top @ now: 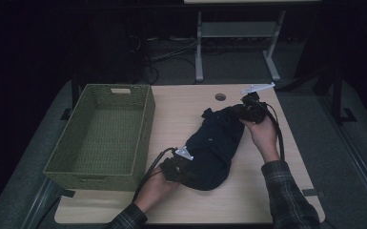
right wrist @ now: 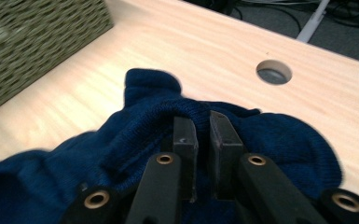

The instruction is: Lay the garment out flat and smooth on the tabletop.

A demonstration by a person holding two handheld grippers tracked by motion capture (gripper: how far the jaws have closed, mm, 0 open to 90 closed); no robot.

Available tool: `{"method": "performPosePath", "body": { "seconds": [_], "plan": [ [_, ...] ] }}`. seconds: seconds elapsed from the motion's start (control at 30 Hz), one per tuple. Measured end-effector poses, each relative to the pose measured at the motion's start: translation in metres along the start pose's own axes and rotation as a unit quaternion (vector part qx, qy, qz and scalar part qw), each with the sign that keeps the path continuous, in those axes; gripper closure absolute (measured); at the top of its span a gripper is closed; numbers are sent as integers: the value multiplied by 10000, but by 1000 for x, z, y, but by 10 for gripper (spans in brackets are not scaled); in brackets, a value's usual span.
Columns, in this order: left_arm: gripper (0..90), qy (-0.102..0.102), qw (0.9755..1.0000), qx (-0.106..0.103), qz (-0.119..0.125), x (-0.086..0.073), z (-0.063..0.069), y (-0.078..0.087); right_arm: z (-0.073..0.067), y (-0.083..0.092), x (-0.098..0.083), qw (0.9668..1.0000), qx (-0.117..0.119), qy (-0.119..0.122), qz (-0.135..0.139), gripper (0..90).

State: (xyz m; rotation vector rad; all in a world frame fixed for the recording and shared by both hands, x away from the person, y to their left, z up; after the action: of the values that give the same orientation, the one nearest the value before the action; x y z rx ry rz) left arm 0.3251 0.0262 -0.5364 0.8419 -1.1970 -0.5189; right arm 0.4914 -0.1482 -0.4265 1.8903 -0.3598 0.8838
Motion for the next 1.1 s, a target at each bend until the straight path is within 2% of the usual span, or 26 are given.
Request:
{"method": "performPosePath", "body": {
  "seconds": [0.07, 0.13, 0.17, 0.2, 0.23, 0.27, 0.3, 0.33, 0.43, 0.47, 0.53, 0.57, 0.63, 0.7, 0.73, 0.77, 0.83, 0.87, 0.9, 0.97, 1.0, 1.03, 1.07, 1.1],
  "plan": [
    [900, -2, 10000, -5, 0, 0, 0, 0, 5, -11, 6, 10000, -7, -52, -67, 827],
    [900, -3, 10000, -2, 2, 0, 0, 0, 6, -13, 6, 9999, 2, -63, -111, 817],
    [900, -2, 10000, -3, 4, 0, 0, 0, 7, -19, 4, 9998, 23, -98, -157, 751],
    [900, -2, 10000, -3, 4, 0, 0, 0, 7, -19, 4, 9998, 23, -98, -157, 751],
    [900, 0, 10000, -4, 8, 0, 0, 0, 6, -21, 3, 9998, 50, -95, -193, 702],
    [900, 3, 10000, -12, 11, 0, 0, 0, 2, -19, 2, 9999, 46, -23, -150, 608],
    [900, 3, 10000, -12, 11, 0, 0, 0, 2, -19, 2, 9999, 46, -23, -150, 608],
    [900, 26, 10000, -33, 22, 0, 0, 0, -2, -11, 3, 10000, 62, 37, -4, 564],
    [899, 21, 10000, -39, 18, 0, -1, 0, -4, -4, 2, 9999, 85, 57, 64, 563],
    [898, 10, 10000, -8, 20, 0, -1, 0, -7, 5, -1, 9998, 146, 51, 102, 595],
    [892, -9, 10000, -2, 11, 1, 1, 0, -7, 8, -4, 9998, 186, 51, 86, 607],
    [849, -20, 10000, 8, 3, 2, 2, 0, -8, 17, -12, 9997, 219, 58, 118, 681],
    [815, -60, 10000, 23, 45, 6, 4, 3, -10, 26, -20, 9994, 302, 77, 115, 765],
    [793, -99, 9998, 64, 178, 12, 5, 9, -14, 34, -30, 9990, 416, 123, 131, 847],
    [783, -126, 9993, 171, 320, 18, 5, 18, -15, 37, -35, 9989, 442, 154, 100, 893],
    [769, -126, 9993, 171, 320, 18, 5, 18, -15, 37, -35, 9989, 442, 154, 100, 893],
    [768, -142, 9986, 275, 439, 23, 3, 28, -22, 42, -48, 9982, 565, 200, 21, 899],
    [769, -164, 9982, 354, 453, 25, 1, 33, -24, 44, -53, 9979, 607, 221, 6, 899],
    [775, -146, 9967, 567, 565, 29, -4, 40, -32, 47, -64, 9969, 731, 286, -24, 899],
    [782, -130, 9962, 636, 582, 30, -7, 43, -37, 48, -70, 9961, 819, 322, -30, 899],
    [798, -40, 9954, 725, 631, 31, -12, 46, -47, 48, -83, 9949, 924, 399, -88, 900],
    [805, -40, 9954, 725, 631, 31, -12, 46, -47, 48, -83, 9949, 924, 399, -88, 900],
    [816, 58, 9944, 815, 668, 32, -18, 46, -57, 45, -97, 9936, 1014, 459, -169, 900],
    [822, 58, 9944, 815, 668, 32, -18, 46, -57, 45, -97, 9936, 1014, 459, -169, 900]
  ]
}}
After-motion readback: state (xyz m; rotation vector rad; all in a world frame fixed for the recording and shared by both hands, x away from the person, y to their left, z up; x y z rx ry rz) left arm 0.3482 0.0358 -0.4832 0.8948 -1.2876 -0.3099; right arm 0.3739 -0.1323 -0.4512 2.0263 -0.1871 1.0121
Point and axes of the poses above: each handheld gripper's, and its own axes: y roughly backward along the jaws, x roughly out of its top, z roughly to its right, the point moved 10 cm from there along -y, roughly forward along the jaws, and after that the axes turned 12 degrees about -y, right-handed, at the moved point
